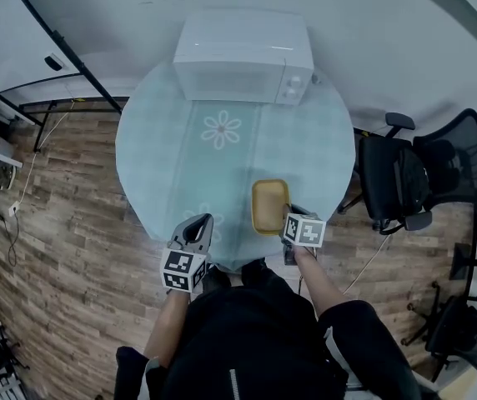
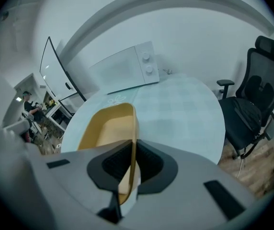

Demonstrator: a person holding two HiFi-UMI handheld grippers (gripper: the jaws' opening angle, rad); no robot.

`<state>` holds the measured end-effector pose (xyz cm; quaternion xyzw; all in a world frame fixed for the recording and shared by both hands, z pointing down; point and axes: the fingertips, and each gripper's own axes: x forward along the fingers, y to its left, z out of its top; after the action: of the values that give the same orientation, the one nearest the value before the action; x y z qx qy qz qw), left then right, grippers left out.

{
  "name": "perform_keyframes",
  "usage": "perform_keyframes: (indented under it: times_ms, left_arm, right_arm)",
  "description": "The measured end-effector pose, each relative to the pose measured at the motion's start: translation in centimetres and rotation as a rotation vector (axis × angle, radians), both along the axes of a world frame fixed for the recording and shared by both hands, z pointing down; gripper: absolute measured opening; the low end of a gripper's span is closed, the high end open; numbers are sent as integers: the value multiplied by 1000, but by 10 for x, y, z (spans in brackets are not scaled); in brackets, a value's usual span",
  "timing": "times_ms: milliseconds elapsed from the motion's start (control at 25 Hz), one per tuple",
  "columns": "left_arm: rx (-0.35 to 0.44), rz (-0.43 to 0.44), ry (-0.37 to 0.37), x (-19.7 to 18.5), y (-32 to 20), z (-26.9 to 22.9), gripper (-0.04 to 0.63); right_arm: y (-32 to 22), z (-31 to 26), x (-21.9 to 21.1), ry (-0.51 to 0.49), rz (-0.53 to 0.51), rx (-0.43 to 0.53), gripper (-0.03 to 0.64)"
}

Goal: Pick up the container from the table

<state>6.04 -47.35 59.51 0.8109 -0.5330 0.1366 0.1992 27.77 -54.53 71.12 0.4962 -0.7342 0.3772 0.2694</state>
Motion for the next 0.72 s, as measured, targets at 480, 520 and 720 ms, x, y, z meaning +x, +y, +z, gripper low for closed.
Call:
perform_keyframes:
  times_ms: [480,520,720]
  left_arm:
    - [14,20,13,-16,-9,-2,17]
    - [16,21,14,-17,-9,-2,17]
    - [20,38,15,-15,-12,-2,17]
  right_arm:
    - [19,-42,-36,-143,83,-19,38]
    - [21,-45,-40,-152,82,-17,38]
    - [24,-57,-55,-152,33,19,38]
